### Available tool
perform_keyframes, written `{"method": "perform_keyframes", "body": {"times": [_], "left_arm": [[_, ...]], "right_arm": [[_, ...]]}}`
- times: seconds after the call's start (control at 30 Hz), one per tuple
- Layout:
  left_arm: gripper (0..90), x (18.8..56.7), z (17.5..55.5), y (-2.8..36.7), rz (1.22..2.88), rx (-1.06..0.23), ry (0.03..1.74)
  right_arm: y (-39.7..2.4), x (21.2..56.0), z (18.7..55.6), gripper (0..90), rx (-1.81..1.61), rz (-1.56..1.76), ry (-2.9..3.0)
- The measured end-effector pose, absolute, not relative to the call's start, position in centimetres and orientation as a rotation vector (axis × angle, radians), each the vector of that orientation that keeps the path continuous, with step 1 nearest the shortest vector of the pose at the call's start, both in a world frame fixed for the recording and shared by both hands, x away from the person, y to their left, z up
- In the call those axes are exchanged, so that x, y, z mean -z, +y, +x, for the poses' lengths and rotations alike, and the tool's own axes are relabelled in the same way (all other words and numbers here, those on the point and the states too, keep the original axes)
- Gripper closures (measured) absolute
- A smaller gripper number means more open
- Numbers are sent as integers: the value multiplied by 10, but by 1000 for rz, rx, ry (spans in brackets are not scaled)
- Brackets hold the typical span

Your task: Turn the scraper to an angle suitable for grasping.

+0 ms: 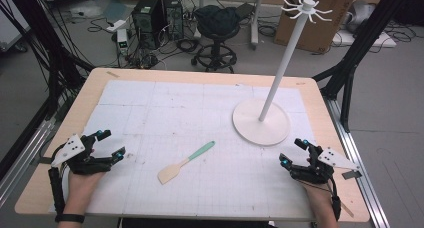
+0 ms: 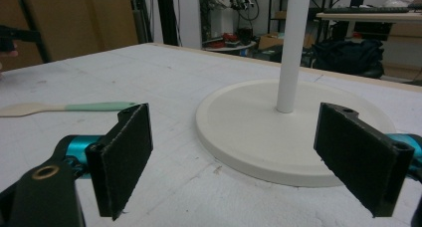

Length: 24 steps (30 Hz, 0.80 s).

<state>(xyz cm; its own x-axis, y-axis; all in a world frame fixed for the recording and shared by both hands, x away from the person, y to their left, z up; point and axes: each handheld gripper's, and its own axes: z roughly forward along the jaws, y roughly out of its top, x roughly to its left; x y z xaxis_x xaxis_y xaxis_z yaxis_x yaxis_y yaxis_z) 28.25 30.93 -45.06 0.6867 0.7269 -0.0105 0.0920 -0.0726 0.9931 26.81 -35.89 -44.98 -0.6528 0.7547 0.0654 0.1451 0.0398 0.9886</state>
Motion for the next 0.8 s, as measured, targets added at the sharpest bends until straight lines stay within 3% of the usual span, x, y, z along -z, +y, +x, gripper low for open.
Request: {"method": "perform_keyframes", "body": {"times": [0.8], "left_arm": [[135, 444, 280, 304, 1587, -564, 694]], "right_arm": [[-361, 450, 269, 147, -1660, 940, 1819]]}}
